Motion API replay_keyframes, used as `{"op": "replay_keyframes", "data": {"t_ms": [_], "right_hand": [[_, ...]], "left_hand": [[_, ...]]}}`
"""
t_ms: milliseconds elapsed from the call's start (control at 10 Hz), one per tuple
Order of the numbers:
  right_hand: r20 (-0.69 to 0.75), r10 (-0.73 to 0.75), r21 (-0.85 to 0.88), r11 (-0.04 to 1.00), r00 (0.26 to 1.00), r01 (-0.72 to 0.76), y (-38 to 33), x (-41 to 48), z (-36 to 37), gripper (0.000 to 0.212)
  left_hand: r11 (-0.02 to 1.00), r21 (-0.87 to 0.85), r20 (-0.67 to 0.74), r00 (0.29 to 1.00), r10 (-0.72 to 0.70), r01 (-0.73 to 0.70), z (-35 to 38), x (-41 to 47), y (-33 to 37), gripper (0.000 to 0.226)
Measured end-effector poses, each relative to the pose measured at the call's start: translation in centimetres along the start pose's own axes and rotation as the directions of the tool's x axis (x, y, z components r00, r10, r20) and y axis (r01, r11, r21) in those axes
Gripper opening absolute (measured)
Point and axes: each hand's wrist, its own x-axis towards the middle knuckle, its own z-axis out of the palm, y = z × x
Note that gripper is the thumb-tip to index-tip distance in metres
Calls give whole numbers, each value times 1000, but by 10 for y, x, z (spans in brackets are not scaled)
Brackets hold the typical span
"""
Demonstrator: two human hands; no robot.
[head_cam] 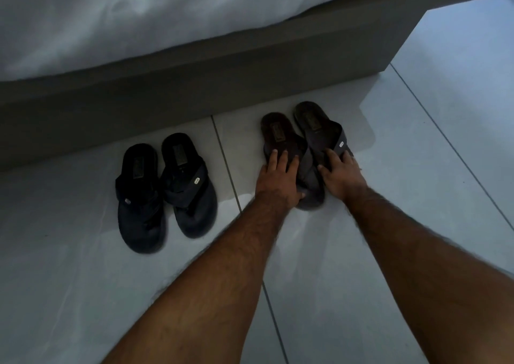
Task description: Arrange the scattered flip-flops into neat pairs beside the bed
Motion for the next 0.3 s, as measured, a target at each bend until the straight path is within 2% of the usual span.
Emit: {"op": "replay_keyframes", "data": {"t_ms": [100, 200, 300], "right_hand": [[40, 8, 5, 1000, 999, -8, -2, -7, -4, 65], [7, 23, -14, 1000, 1000, -23, -9, -15, -11, 75], [-94, -62, -48, 997, 994, 57, -16, -33, -30, 86]], "left_hand": [[1000, 31, 33, 999, 1, -2, -3, -4, 0, 102], [998, 49, -7, 1000, 25, -25, -14, -7, -2, 96], [995, 64, -174, 981, 90, -80, -35, -17, -5, 80]]}}
